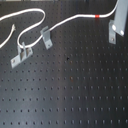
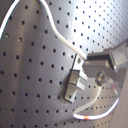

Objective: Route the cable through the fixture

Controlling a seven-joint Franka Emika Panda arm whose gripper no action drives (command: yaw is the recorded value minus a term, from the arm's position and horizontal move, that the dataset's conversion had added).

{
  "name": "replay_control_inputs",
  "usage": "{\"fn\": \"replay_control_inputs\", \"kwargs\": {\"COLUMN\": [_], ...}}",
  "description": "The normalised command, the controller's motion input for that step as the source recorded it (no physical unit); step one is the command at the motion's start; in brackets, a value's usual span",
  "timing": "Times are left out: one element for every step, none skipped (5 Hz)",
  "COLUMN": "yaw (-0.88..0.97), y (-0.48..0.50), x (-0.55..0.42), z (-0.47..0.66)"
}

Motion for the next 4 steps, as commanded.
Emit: {"fn": "replay_control_inputs", "kwargs": {"yaw": [0.00,-0.59,-0.69,-0.74], "y": [0.011,0.072,0.062,0.043], "x": [-0.016,-0.165,-0.200,-0.210], "z": [0.01,0.09,0.13,0.11]}}
